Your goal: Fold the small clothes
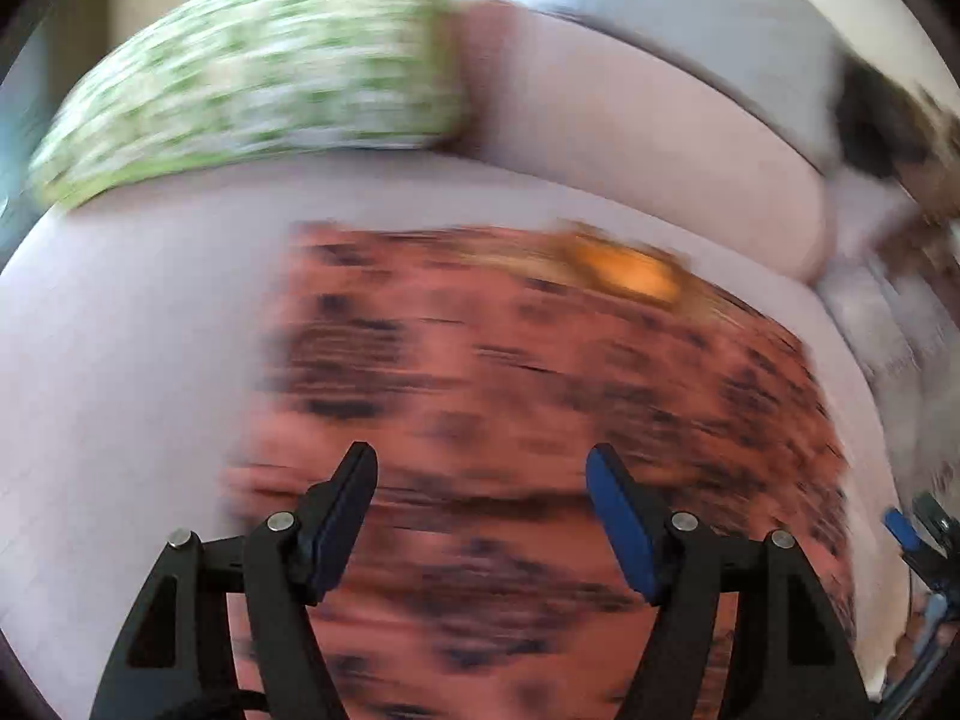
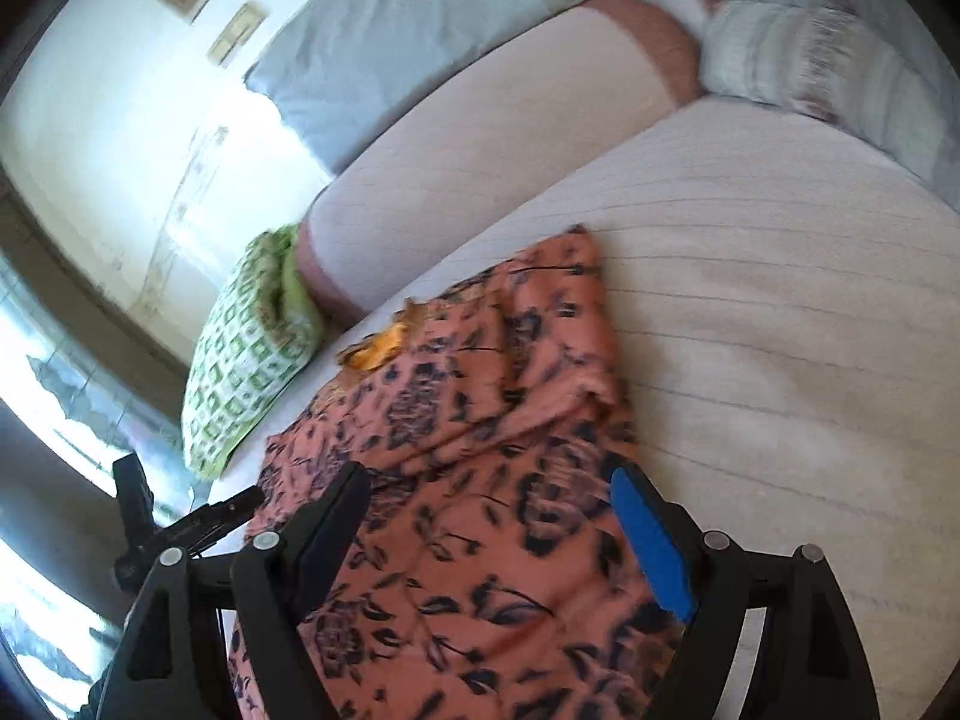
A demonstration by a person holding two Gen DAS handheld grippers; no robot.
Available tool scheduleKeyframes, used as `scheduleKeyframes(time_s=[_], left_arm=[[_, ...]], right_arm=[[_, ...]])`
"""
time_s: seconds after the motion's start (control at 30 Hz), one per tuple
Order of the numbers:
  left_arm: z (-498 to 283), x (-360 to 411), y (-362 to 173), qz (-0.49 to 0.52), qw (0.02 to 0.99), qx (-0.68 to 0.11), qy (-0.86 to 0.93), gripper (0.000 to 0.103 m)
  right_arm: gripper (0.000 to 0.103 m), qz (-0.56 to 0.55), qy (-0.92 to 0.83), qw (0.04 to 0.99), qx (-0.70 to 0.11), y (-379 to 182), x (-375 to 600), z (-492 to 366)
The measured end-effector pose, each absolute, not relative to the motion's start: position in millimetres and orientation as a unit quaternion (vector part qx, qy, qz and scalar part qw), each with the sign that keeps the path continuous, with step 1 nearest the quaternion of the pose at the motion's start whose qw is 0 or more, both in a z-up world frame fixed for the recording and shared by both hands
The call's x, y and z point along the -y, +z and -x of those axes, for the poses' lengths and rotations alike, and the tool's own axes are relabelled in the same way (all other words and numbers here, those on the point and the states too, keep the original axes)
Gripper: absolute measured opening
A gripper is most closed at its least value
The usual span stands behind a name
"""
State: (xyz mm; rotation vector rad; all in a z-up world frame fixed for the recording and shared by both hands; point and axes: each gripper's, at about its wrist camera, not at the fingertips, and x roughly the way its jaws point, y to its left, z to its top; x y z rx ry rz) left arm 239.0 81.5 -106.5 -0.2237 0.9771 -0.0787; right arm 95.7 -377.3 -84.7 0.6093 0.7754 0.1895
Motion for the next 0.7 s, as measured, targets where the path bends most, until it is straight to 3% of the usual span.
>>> scheduleKeyframes(time_s=[0.23,0.27,0.3,0.33,0.37,0.4,0.43,0.57,0.63,0.7], left_arm=[[-270.7,-153.2,-135.6,0.187,0.854,-0.484,-0.004,0.071],[-273.6,-151.5,-140.7,0.187,0.851,-0.491,-0.012,0.069],[-275.1,-147.7,-144.6,0.181,0.848,-0.497,-0.023,0.062],[-278.1,-142.1,-149.6,0.164,0.846,-0.506,-0.027,0.041],[-281.0,-137.1,-154.4,0.138,0.845,-0.517,-0.02,0.029],[-280.3,-134.2,-153.6,0.13,0.848,-0.513,-0.024,0.019],[-279.0,-134.5,-152.0,0.133,0.849,-0.511,-0.028,0.01],[-262.5,-132.2,-122.9,0.12,0.881,-0.457,-0.022,0.009],[-261.9,-131.9,-135.3,0.112,0.873,-0.474,-0.013,0.01],[-265.2,-137.2,-155.0,0.112,0.86,-0.499,0.004,0.016]], right_arm=[[0.084,-0.258,0.085,0.848,-0.455,-106.4,350.7,-220.7],[0.079,-0.258,0.076,0.831,-0.486,-121.0,347.9,-233.9],[0.061,-0.258,0.072,0.816,-0.513,-135.6,343.4,-242.3],[0.054,-0.235,0.064,0.816,-0.525,-141.7,336.3,-244.4],[0.044,-0.208,0.059,0.824,-0.523,-140.1,329.7,-243.1],[0.022,-0.194,0.06,0.826,-0.526,-138.7,324.7,-242.3],[0.014,-0.181,0.063,0.827,-0.528,-134.8,319.3,-240.6],[0.011,-0.129,0.057,0.868,-0.476,-92.9,304.7,-221.0],[0.011,-0.103,0.031,0.874,-0.473,-97.2,300.1,-212.9],[0.027,-0.088,0.033,0.833,-0.545,-136.4,295.2,-223.5]])
